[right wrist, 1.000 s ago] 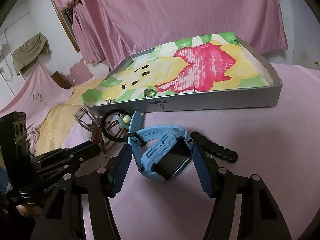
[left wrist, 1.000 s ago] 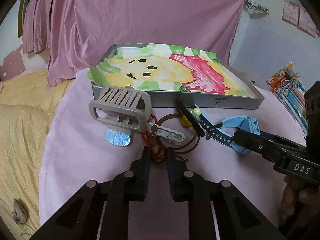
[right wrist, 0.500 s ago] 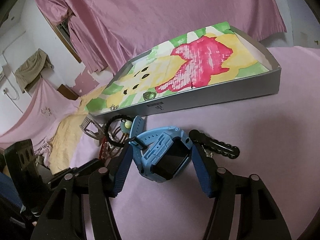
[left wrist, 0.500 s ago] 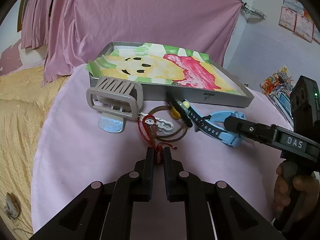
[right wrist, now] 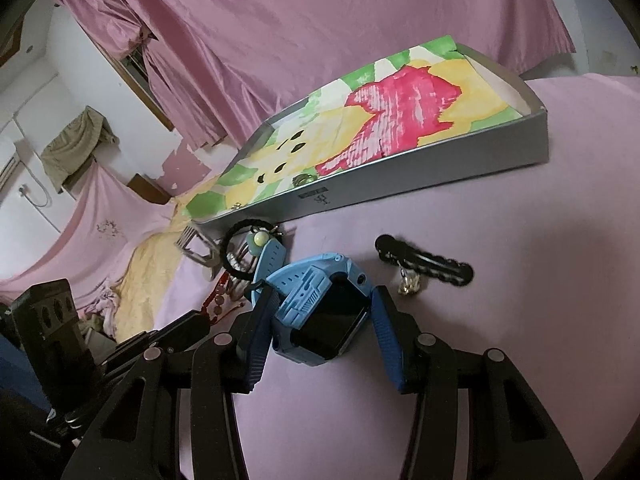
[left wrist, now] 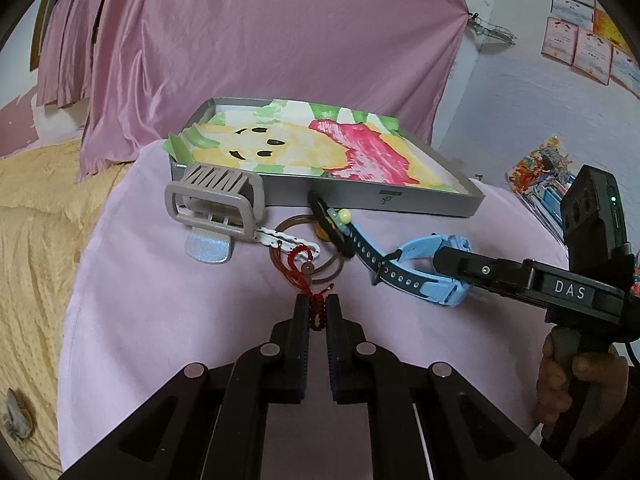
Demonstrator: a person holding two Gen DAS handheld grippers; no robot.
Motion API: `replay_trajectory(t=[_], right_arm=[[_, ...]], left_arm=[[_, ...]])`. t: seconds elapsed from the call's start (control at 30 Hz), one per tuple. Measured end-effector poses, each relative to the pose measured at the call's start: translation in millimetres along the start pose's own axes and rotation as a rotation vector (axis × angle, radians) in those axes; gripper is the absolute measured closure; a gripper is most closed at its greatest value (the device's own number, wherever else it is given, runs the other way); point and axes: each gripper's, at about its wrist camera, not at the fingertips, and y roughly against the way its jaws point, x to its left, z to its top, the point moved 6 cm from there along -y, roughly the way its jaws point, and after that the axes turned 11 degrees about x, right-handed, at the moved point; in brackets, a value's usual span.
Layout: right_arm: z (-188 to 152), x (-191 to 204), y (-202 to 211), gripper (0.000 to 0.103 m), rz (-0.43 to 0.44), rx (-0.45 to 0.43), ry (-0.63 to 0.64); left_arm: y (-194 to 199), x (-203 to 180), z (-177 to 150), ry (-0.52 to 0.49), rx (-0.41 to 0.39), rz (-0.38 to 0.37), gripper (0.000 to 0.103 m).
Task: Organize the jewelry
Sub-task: 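Grasp the blue smartwatch with the right gripper while the left gripper grasps the red bracelet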
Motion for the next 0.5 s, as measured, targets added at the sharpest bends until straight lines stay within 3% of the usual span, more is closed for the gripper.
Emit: replay_trajectory(t=[0.3,0.33,0.4,0.5], right_arm=[[0,-1,23,0.062,0.019,-0.06,0.021],[1,0,27,0.065,0.021,-0.069,0.025],[4,0,32,0.087,0.012,-0.084,0.038],[4,-2,30,0.089,0.021,-0.069,0.039]], left_arm=[[25,-8,5,-0.014,-0.07,-0.003,0.096],[28,-9,7,-0.019,-0.078,0.0,0.096],[34,-11,10,-0.028,-0.096,0.002,0.096],[40,-13,16,-0.037,-0.117,0.005,0.096]])
